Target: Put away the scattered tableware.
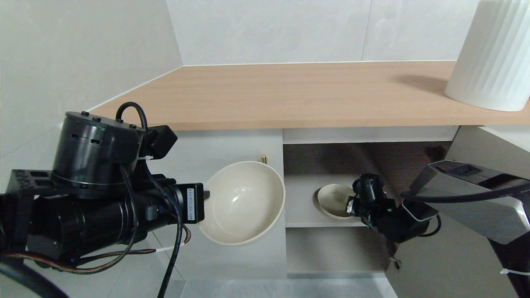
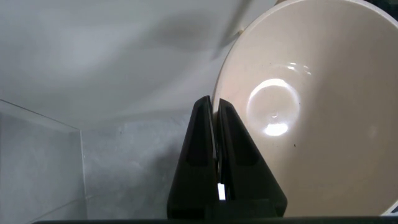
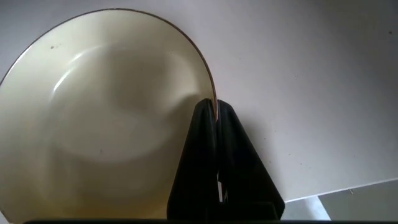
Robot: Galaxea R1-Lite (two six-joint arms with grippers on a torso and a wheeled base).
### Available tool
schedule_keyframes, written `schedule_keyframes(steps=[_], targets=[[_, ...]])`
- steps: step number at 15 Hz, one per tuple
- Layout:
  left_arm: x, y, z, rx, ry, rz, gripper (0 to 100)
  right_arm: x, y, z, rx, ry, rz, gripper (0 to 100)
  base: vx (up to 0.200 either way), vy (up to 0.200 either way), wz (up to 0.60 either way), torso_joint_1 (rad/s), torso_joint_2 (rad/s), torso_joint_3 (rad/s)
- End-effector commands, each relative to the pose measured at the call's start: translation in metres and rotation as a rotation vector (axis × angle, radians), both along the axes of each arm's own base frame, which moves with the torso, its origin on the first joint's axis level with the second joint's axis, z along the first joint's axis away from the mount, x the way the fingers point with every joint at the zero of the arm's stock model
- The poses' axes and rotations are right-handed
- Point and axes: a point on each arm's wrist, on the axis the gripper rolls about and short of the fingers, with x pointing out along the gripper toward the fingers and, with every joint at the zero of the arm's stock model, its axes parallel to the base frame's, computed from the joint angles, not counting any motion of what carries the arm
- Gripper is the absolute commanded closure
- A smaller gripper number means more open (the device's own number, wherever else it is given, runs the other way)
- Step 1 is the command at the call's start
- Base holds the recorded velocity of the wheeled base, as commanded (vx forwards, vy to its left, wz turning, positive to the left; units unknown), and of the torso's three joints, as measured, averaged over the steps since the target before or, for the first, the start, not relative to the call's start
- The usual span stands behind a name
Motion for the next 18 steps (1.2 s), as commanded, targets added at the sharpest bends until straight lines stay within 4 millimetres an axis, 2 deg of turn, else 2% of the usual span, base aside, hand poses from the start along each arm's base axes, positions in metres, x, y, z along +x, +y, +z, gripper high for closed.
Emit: schedule_keyframes(steps=[1,3,4,8,11,12,13,14,15,16,17,18], targets=[[0.000,0.000,-0.001,0.001,0.002,0.000,100,0.001,0.000,0.001,0.001,-0.003,-0.001,100,0.000,0.000,0.00,0.000,0.00,0.000],[0.000,0.000,-0.001,0.001,0.002,0.000,100,0.001,0.001,0.002,-0.006,-0.011,-0.014,100,0.000,0.000,0.00,0.000,0.00,0.000],[0.000,0.000,-0.001,0.001,0.002,0.000,100,0.001,0.001,0.002,-0.005,-0.012,-0.014,0,0.000,0.000,0.00,0.000,0.00,0.000],[0.000,0.000,-0.001,0.002,0.001,-0.001,100,0.000,0.001,0.013,0.020,-0.050,-0.019,0,0.000,0.000,0.00,0.000,0.00,0.000],[-0.001,-0.003,-0.001,0.005,0.004,-0.015,100,-0.029,-0.002,0.051,0.047,-0.058,0.021,0,0.000,0.000,0.00,0.000,0.00,0.000],[-0.002,-0.007,-0.003,0.008,0.009,-0.029,100,-0.043,-0.003,0.067,0.068,-0.061,0.072,0,0.000,0.000,0.00,0.000,0.00,0.000],[-0.002,-0.013,-0.007,0.024,0.018,-0.057,100,-0.066,-0.004,0.096,0.079,-0.056,0.164,0,0.000,0.000,0.00,0.000,0.00,0.000],[-0.002,-0.016,-0.010,0.048,0.024,-0.077,100,-0.079,-0.004,0.109,0.083,-0.041,0.204,0,0.000,0.000,0.00,0.000,0.00,0.000],[0.001,-0.021,-0.019,0.106,0.038,-0.109,100,-0.102,0.000,0.136,0.099,-0.025,0.276,0,0.000,0.000,0.00,0.000,0.00,0.000],[0.004,-0.026,-0.026,0.129,0.055,-0.125,100,-0.118,0.003,0.154,0.103,-0.010,0.327,0,0.000,0.000,0.00,0.000,0.00,0.000],[0.006,-0.028,-0.029,0.136,0.065,-0.128,100,-0.127,0.003,0.163,0.101,-0.005,0.353,0,0.000,0.000,0.00,0.000,0.00,0.000],[0.012,-0.036,-0.038,0.153,0.070,-0.128,100,-0.149,0.005,0.184,0.094,-0.004,0.414,0,0.000,0.000,0.00,0.000,0.00,0.000]])
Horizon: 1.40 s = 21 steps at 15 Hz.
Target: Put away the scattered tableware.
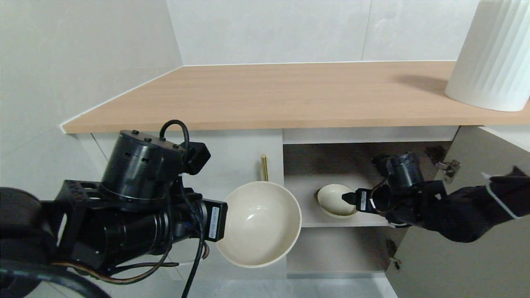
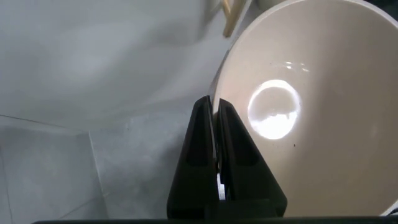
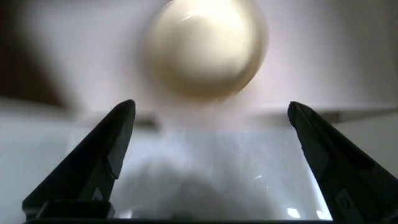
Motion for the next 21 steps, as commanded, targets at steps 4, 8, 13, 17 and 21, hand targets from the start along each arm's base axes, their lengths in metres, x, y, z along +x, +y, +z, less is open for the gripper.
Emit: schedule_keyframes(steps=[4,8,13,17,21], targets=[[0.019,-0.055,-0.052,0.094,0.019,-0.050,100,-0.102,0.001,0.100,0.016,-0.094,0.248,0,0.000,0.000,0.00,0.000,0.00,0.000],[0.017,-0.075,-0.071,0.160,0.013,-0.048,100,-0.127,0.017,0.099,-0.026,-0.026,0.358,0,0.000,0.000,0.00,0.000,0.00,0.000],[0.000,-0.084,-0.062,0.138,-0.012,-0.098,100,-0.118,0.038,0.070,-0.083,0.066,0.393,0,0.000,0.000,0.00,0.000,0.00,0.000],[-0.004,-0.084,-0.055,0.139,-0.046,-0.076,100,-0.111,0.050,0.050,-0.112,0.127,0.393,0,0.000,0.000,0.00,0.000,0.00,0.000],[-0.005,-0.086,-0.055,0.133,-0.057,-0.067,100,-0.105,0.056,0.040,-0.114,0.145,0.384,0,0.000,0.000,0.00,0.000,0.00,0.000]])
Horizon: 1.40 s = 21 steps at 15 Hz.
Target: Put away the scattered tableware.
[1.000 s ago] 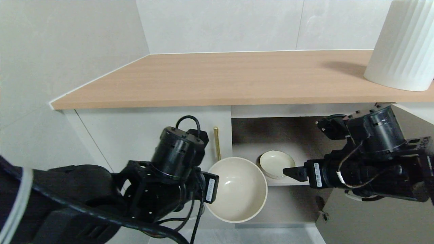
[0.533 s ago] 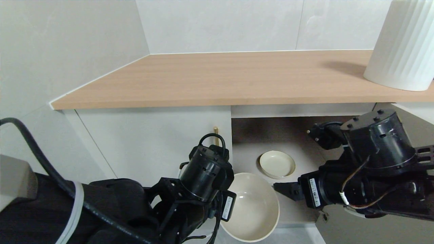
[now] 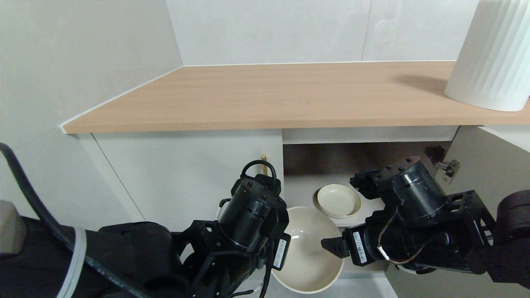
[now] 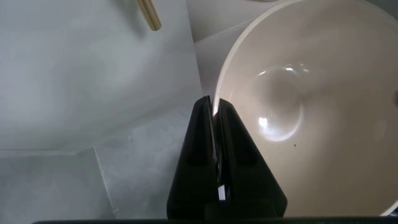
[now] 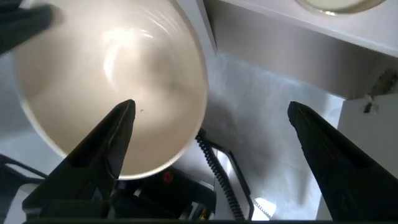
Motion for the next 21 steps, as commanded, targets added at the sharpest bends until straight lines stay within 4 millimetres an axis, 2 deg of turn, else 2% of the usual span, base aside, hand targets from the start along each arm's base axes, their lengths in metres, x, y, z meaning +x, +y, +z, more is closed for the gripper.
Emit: schedule_keyframes(steps=[1,2,12,13,18,19,20,21], targets=[[-0.001,0.000,0.001,-0.003,-0.004,0.000,100,0.004,0.004,-0.009,-0.016,0.018,-0.001,0,0.000,0.000,0.00,0.000,0.00,0.000],[-0.001,0.000,0.002,-0.004,-0.005,0.000,100,0.005,0.005,-0.010,-0.015,0.017,-0.001,100,0.000,0.000,0.00,0.000,0.00,0.000],[-0.001,0.001,0.004,-0.019,-0.005,0.007,100,0.006,0.006,-0.013,-0.020,0.023,-0.002,100,0.000,0.000,0.00,0.000,0.00,0.000],[-0.001,0.001,0.004,-0.019,-0.005,0.007,0,0.006,0.006,-0.014,-0.021,0.024,-0.002,100,0.000,0.000,0.00,0.000,0.00,0.000],[-0.001,0.001,0.004,-0.024,-0.003,0.011,0,0.009,0.005,-0.014,-0.008,0.034,-0.025,100,0.000,0.000,0.00,0.000,0.00,0.000],[-0.001,0.001,0.004,-0.024,-0.004,0.012,0,0.020,-0.001,-0.014,0.004,0.036,-0.072,100,0.000,0.000,0.00,0.000,0.00,0.000],[-0.001,0.001,0.004,-0.024,-0.004,0.012,0,0.020,-0.001,-0.014,0.004,0.036,-0.072,100,0.000,0.000,0.00,0.000,0.00,0.000],[-0.001,0.001,0.005,-0.021,-0.012,0.022,0,0.044,-0.009,-0.027,0.025,0.056,-0.170,100,0.000,0.000,0.00,0.000,0.00,0.000]])
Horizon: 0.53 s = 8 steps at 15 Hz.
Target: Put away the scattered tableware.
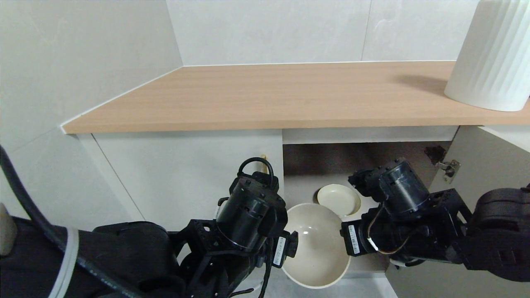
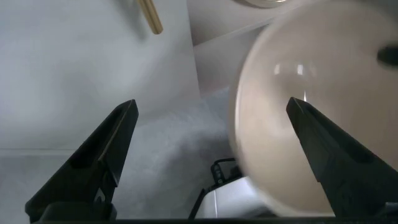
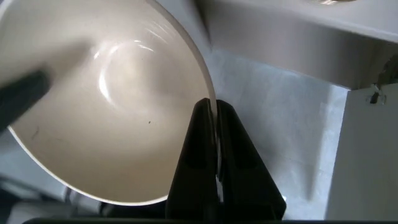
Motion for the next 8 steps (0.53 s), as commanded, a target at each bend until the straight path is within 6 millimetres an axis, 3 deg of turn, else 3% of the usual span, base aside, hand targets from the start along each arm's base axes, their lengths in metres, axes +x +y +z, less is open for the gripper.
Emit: schedule_keyframes(steps=[1,4,8], targets=[[0.000,0.001,0.003,-0.008,-0.008,0.003,0,0.037,-0.012,-0.022,0.017,0.043,-0.145,100,0.000,0.000,0.00,0.000,0.00,0.000],[-0.001,0.002,0.006,-0.020,-0.019,0.004,0,0.076,-0.025,-0.039,0.069,0.083,-0.313,100,0.000,0.000,0.00,0.000,0.00,0.000],[-0.001,0.002,0.006,-0.019,-0.018,0.006,0,0.099,-0.039,-0.040,0.137,0.083,-0.436,100,0.000,0.000,0.00,0.000,0.00,0.000]])
